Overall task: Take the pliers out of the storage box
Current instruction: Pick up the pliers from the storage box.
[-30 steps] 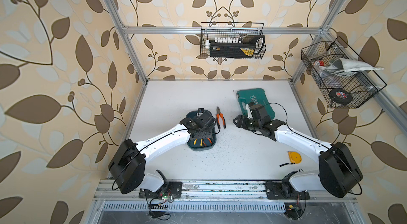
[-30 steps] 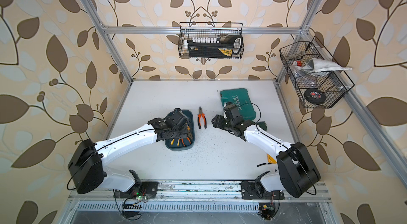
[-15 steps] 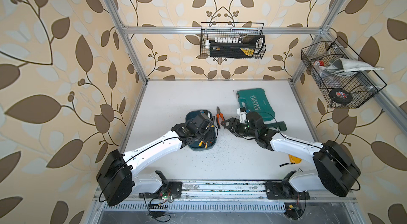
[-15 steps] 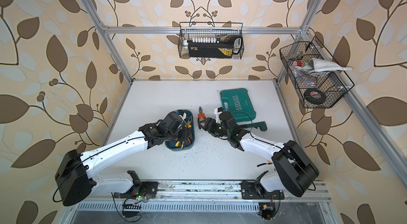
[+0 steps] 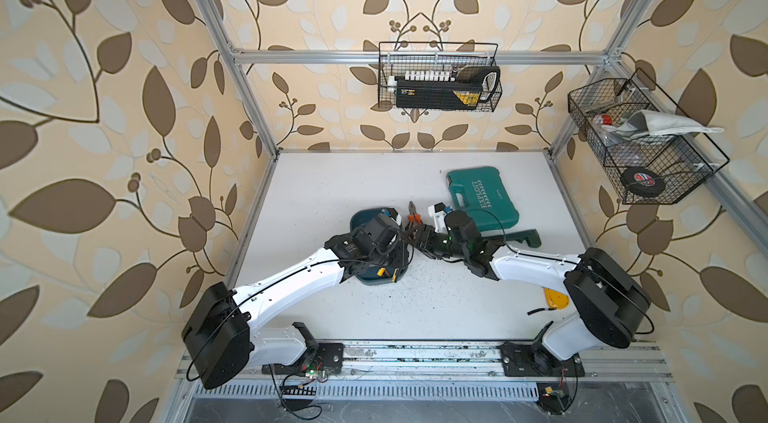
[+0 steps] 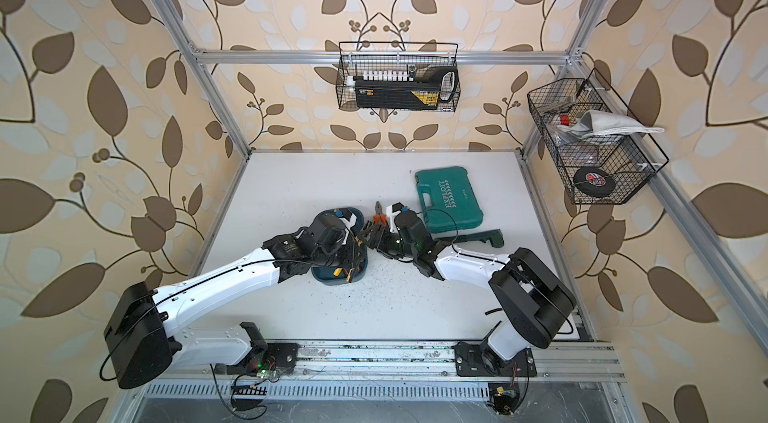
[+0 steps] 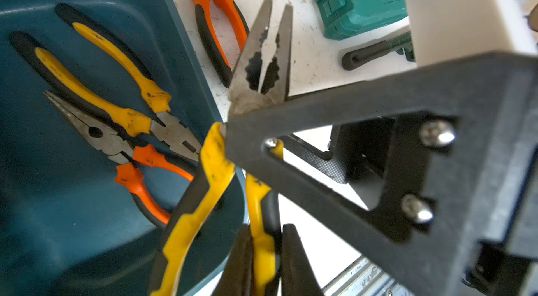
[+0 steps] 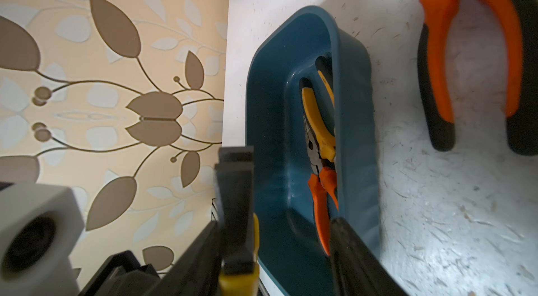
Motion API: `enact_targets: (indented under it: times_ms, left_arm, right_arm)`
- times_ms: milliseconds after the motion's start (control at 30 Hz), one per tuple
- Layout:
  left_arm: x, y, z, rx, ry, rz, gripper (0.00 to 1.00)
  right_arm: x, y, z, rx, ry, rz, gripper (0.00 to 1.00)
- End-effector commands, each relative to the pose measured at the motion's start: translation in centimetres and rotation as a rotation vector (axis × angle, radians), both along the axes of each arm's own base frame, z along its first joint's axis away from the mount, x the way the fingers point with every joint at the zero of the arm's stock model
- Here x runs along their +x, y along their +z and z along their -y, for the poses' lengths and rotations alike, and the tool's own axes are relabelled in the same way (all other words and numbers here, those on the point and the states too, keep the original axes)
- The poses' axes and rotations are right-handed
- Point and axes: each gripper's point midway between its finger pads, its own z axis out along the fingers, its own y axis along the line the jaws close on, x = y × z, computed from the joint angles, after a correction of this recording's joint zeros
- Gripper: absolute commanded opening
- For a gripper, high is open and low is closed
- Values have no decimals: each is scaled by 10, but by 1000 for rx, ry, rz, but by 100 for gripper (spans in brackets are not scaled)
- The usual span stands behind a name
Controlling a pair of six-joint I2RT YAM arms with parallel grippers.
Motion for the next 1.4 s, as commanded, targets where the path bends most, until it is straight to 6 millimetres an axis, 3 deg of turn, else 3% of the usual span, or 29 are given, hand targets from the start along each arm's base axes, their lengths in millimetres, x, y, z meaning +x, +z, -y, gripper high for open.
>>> enact_targets:
  times_ms: [0, 133, 300, 567, 600, 733, 967, 1067, 1167, 1233, 1367]
  left_arm:
    - [4, 22, 15, -80, -20, 63, 0]
    - [3, 23, 16, -91, -23, 67, 0]
    - [2, 21, 17, -90, -27, 63, 0]
    - [1, 18, 9, -55, -1, 61, 0]
    - [2, 18, 6, -46, 13, 63, 9]
    - [7, 23, -7, -10, 84, 72, 58]
    - [14, 56, -29, -62, 190, 129, 61]
    - [26, 63, -57, -77, 286, 131, 61]
    - [43, 50, -102, -71, 442, 95, 60]
    - [51, 31, -130, -87, 534, 38, 60]
    - [62, 0, -154, -167, 619, -74, 59]
  right_arm:
    - [6, 7, -12, 14, -2, 28, 57]
    - [10, 4, -15, 24, -15, 22, 51]
    - [14, 7, -22, 31, -16, 30, 30]
    - [13, 2, -27, 7, -2, 26, 6]
    - [13, 2, -27, 5, 0, 26, 3]
    - [13, 9, -20, -35, -7, 53, 0]
    - [16, 36, 15, -134, 0, 136, 0]
    - [24, 49, 55, -193, 1, 158, 0]
    - [33, 52, 103, -327, -3, 149, 0]
    - [38, 49, 127, -424, 16, 123, 0]
    - [46, 36, 135, -527, 89, 82, 0]
